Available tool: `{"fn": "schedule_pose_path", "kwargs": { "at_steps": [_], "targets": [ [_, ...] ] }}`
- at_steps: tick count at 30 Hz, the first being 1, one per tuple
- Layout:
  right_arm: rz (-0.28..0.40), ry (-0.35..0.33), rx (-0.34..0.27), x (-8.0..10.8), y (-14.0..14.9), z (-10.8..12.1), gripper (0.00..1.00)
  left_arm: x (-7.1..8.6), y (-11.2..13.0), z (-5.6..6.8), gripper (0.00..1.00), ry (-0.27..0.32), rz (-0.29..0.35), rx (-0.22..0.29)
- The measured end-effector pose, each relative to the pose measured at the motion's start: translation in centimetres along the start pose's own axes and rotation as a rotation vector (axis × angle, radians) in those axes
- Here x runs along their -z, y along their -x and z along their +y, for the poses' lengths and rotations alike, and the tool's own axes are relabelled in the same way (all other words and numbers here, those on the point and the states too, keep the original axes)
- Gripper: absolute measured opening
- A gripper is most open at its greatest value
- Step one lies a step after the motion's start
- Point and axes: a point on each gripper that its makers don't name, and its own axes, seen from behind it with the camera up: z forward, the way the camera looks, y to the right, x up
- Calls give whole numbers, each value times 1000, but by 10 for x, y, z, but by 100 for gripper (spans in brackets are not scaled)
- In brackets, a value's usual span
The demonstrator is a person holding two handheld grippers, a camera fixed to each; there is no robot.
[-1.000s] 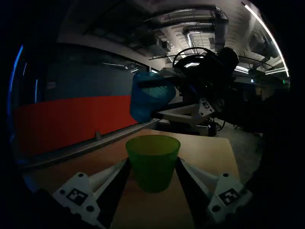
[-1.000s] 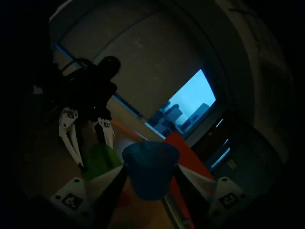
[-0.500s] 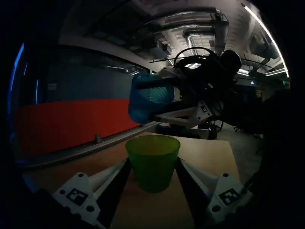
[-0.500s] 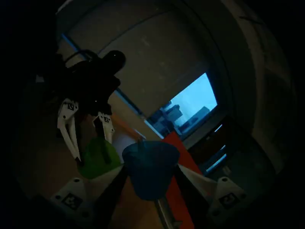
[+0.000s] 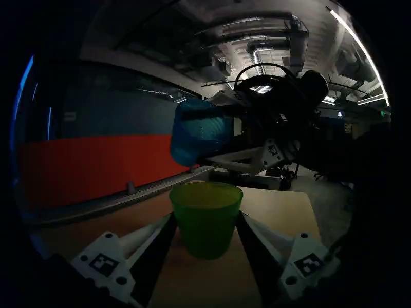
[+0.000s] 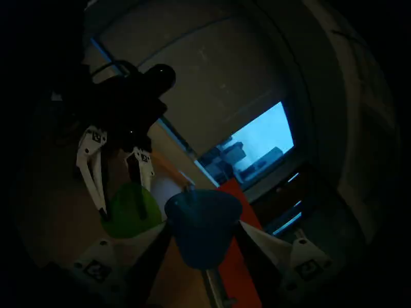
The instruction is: Pour water
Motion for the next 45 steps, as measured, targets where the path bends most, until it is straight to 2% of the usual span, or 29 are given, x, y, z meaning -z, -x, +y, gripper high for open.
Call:
{"fn": "schedule_pose_path", "kwargs": {
  "at_steps": [14, 45],
  "targets": [
    [-15, 1, 53, -4, 1, 4, 98, -2, -4, 5, 81, 11, 6, -5],
    [-11, 15, 114, -4, -5, 11, 98, -1, -6, 7, 81, 15, 7, -10]
  ]
}}
